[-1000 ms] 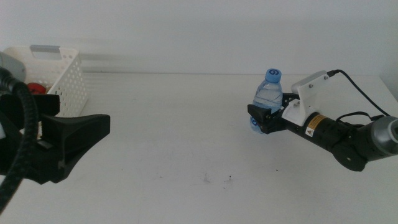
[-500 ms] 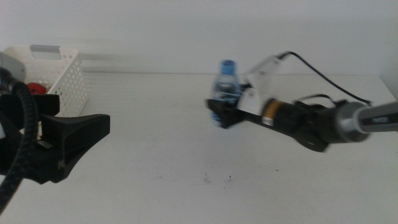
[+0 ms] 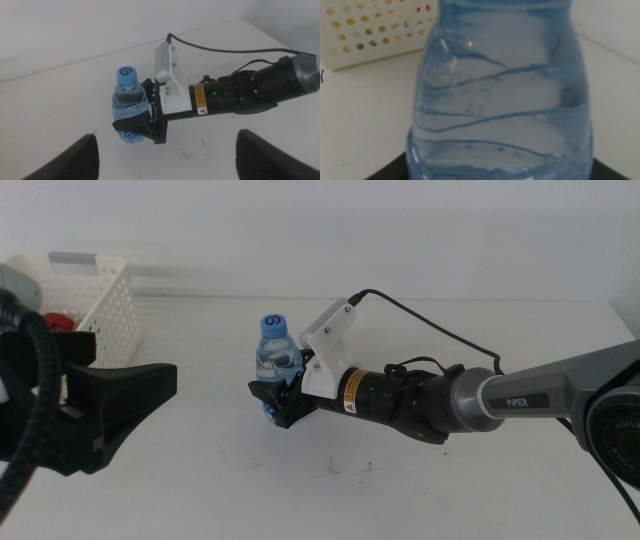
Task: Use arms to grab the bottles and put them into the dustbin to the left of the table.
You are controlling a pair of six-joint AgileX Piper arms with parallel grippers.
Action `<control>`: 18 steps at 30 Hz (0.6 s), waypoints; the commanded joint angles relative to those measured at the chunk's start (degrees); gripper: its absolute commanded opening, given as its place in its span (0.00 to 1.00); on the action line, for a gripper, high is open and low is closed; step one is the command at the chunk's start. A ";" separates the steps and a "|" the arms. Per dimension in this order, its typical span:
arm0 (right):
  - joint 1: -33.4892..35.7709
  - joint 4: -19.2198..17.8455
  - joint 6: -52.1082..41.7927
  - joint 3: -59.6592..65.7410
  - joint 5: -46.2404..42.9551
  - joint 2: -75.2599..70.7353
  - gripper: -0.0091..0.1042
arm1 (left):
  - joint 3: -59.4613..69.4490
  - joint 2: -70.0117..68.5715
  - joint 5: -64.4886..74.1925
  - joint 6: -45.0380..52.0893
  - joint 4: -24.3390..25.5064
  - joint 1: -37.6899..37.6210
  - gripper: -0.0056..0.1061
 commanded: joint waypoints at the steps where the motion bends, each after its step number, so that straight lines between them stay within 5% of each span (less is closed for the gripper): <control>1: 0.17 0.95 -0.02 -0.74 -1.66 -0.44 0.06 | 0.04 -0.13 -0.79 -0.10 0.01 -0.48 0.89; 4: 0.17 0.95 -0.02 -0.74 -1.67 -0.44 0.11 | 0.04 -0.13 -0.79 -0.10 0.01 -0.48 0.89; 5: 0.17 0.82 1.41 -0.74 -1.92 -0.44 0.30 | 0.04 -0.13 -0.79 -0.10 0.01 -0.48 0.89; 11: 0.17 2.98 0.21 6.98 -5.83 -5.79 0.78 | 0.04 -0.13 -0.79 -0.10 0.01 -0.48 0.89; 16: 0.52 4.32 0.18 20.80 -3.91 -16.24 0.81 | 0.04 -0.13 -0.79 -0.10 0.01 -0.48 0.89; 18: 0.52 7.99 0.08 27.86 -2.54 -23.41 0.81 | 0.04 -0.13 -0.79 -0.10 0.01 -0.48 0.89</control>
